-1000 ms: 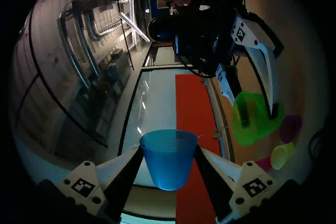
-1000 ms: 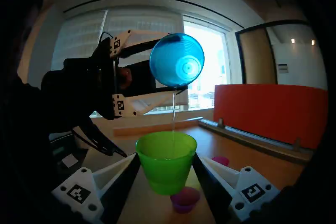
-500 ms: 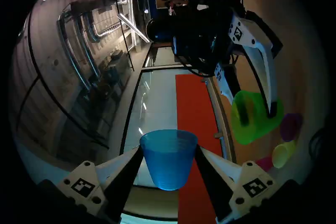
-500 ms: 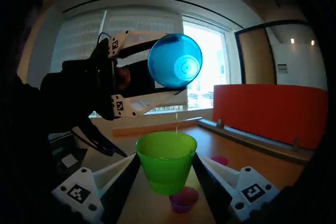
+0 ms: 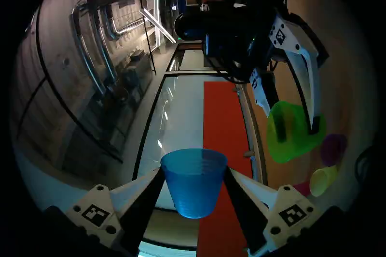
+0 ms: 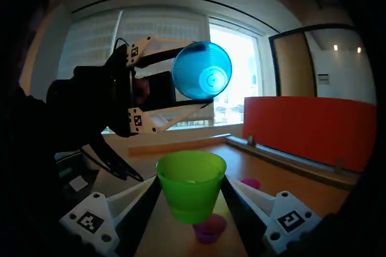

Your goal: Pour water

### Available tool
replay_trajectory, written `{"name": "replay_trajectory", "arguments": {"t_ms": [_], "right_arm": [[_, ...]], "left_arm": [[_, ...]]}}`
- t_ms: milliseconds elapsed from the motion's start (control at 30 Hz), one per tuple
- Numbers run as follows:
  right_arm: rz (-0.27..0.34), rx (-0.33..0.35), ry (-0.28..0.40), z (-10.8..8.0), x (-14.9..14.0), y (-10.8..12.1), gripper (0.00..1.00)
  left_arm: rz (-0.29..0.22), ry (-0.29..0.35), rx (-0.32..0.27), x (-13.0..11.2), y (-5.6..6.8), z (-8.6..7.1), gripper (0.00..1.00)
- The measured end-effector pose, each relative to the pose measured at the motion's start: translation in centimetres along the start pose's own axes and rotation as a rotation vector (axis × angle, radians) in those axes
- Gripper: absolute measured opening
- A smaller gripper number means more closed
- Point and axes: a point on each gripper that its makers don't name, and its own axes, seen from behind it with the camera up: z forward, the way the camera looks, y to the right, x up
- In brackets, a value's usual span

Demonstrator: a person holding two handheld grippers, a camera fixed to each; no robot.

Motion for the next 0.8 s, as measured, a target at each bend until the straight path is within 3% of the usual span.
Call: {"name": "replay_trajectory", "arguments": {"t_ms": [400, 800], "right_arm": [[-0.008, -0.03, -0.003, -0.6, 0.0, 0.4, 0.88], [-0.015, -0.047, 0.018, -1.6, 1.0, 0.1, 0.88]], "left_arm": [[-0.201, -0.028, -0.009, -1.3, 0.7, 0.1, 0.86], [-0.534, -0.069, -0.005, -3.4, 1.4, -0.2, 0.86]]}}
